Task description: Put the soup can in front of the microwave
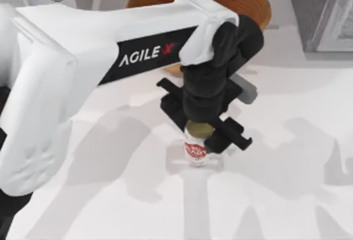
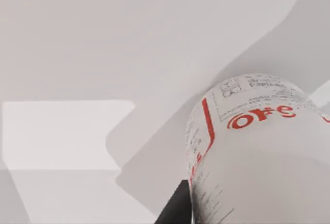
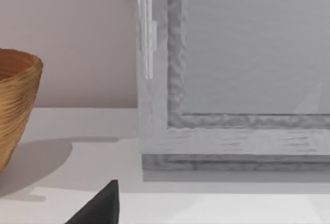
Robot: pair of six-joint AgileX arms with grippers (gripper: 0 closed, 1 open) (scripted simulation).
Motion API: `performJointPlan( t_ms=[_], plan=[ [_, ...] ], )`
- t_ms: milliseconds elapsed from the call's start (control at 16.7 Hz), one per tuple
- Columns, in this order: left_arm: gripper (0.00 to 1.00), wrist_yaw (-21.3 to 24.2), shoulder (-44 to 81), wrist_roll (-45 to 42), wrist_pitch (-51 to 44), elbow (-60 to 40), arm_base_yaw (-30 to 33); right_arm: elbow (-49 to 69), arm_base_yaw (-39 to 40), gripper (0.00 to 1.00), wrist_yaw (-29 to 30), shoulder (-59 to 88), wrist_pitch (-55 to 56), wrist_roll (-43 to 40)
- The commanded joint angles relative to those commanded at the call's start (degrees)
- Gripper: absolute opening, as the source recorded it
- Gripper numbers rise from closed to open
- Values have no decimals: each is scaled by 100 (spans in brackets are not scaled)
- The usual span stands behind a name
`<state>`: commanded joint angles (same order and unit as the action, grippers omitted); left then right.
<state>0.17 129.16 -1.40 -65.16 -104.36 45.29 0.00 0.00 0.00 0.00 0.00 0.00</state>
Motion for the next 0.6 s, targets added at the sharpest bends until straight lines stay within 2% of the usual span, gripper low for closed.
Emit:
performJointPlan(
  t_ms=[240,600],
  plan=[
    [0,4,-21,-4,-104,-103,-2,0,0,100,0,0,0,0],
    [0,3,-129,2,-835,-714,0,0,0,100,0,0,0,0]
  ],
)
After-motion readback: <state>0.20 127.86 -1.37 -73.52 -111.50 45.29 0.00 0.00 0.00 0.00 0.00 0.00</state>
